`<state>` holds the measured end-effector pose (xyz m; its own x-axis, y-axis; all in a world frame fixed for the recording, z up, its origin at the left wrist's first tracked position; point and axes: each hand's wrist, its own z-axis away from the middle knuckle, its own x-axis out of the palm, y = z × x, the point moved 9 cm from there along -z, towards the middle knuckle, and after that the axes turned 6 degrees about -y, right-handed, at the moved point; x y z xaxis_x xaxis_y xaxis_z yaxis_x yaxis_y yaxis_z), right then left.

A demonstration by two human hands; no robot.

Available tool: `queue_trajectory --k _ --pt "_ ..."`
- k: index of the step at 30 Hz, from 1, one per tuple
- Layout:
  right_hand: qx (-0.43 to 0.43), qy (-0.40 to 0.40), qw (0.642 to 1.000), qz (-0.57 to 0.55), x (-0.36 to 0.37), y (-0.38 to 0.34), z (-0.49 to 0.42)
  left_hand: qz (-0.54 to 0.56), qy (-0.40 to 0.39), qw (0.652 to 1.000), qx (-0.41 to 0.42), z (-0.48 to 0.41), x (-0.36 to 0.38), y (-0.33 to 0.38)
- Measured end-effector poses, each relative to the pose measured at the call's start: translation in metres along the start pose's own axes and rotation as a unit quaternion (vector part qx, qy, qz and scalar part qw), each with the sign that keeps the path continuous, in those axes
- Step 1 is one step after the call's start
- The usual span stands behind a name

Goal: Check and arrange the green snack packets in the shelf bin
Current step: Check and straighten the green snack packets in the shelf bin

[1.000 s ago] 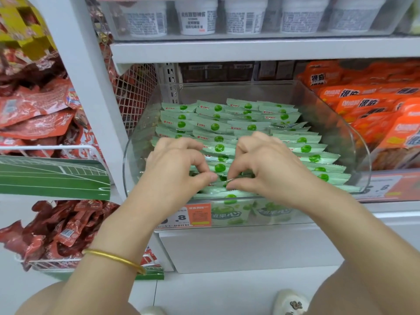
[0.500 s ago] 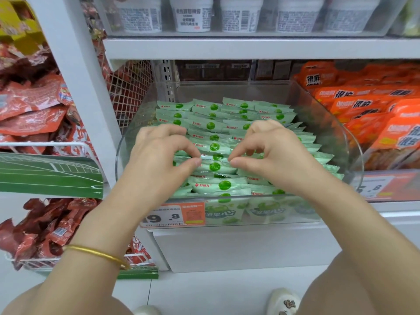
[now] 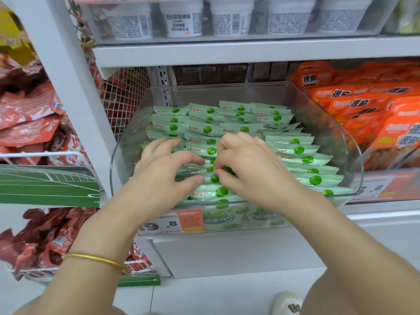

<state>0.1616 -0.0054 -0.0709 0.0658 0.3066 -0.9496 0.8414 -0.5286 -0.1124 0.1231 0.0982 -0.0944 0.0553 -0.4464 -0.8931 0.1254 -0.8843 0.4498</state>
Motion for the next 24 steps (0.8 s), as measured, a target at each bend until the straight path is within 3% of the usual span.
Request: queue_trajectory --k 5,9,15,20,24 --pt "0.005 0.060 0.998 -0.029 -0.002 -0.001 0.005 -0.014 0.009 1.000 0.006 -0.002 0.001 0.000" --pt "0.031 0.110 0.983 -0.146 -0.011 0.010 0.009 -0.019 0.036 0.999 0.028 -0.003 -0.004 0.005" --pt "0.051 0.193 0.932 -0.304 -0.030 0.023 0.010 0.133 0.148 0.976 0.086 0.007 -0.029 0.020" --pt "0.041 0.168 0.875 -0.452 -0.035 0.029 0.013 0.303 0.227 0.921 0.088 0.013 -0.042 0.016" --pt "-0.016 0.130 0.898 -0.420 -0.038 0.016 0.013 0.463 0.248 0.845 0.098 0.015 -0.048 0.011"
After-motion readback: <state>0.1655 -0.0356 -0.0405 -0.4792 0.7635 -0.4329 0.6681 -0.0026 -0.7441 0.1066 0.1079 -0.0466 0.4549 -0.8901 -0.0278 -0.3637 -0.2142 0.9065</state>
